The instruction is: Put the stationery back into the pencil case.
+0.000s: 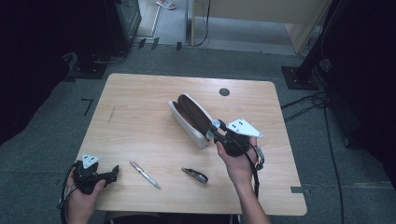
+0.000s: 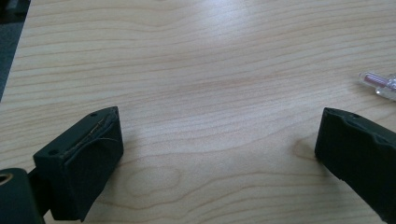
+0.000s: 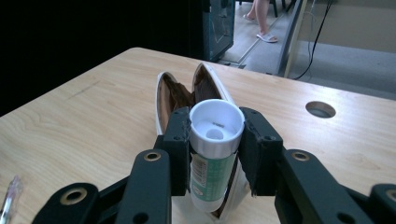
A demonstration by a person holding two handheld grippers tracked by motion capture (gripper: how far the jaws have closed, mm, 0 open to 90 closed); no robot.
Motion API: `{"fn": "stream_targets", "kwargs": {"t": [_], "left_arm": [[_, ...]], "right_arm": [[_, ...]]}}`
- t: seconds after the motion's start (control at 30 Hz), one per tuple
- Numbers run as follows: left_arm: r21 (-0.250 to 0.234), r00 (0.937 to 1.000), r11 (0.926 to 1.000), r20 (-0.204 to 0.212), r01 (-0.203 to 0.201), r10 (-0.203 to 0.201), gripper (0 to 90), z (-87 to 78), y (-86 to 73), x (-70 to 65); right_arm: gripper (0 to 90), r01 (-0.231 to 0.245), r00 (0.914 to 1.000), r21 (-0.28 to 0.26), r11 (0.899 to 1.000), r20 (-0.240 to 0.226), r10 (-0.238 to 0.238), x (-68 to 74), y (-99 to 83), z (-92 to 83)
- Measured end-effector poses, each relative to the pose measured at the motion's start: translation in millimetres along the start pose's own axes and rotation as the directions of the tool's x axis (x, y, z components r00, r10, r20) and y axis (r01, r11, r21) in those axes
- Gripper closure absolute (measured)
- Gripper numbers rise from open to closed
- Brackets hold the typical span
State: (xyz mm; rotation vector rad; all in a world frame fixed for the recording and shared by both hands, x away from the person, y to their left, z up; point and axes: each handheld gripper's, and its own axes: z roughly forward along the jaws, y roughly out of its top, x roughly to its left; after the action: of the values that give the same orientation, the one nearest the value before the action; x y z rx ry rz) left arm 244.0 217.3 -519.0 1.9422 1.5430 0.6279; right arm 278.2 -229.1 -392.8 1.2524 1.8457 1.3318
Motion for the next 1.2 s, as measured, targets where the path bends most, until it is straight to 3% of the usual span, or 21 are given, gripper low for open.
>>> {"fn": "stream_targets", "kwargs": {"t": [0.37, 0.63, 0.83, 1.2], "left_arm": [[-0.001, 1.0000, 1.0000, 0.000, 0.000, 0.000, 1.2, 0.0, 0.0, 0.0], [-0.001, 1.0000, 1.0000, 0.000, 0.001, -0.001, 1.2, 0.1, 0.0, 0.0], [-0.001, 1.0000, 1.0000, 0.001, 0.002, -0.002, 1.2, 0.0, -0.1, -0.2], [0.000, 1.0000, 1.0000, 0.000, 0.000, 0.000, 1.2, 0.0, 0.0, 0.0]], "right_arm": [[66.5, 0.006, 1.0000, -0.008, 1.000, 0.002, -0.006, -0.1, 12.8, 23.3], [66.4, 0.058, 0.9982, 0.078, 0.995, 0.009, -0.059, 3.0, -1.2, 44.3], [66.2, 0.050, 0.9987, 0.092, 0.994, -0.007, -0.050, 1.3, -7.5, 46.9], [66.2, 0.050, 0.9984, 0.085, 0.995, -0.031, -0.047, 6.2, 2.8, 53.5]]}}
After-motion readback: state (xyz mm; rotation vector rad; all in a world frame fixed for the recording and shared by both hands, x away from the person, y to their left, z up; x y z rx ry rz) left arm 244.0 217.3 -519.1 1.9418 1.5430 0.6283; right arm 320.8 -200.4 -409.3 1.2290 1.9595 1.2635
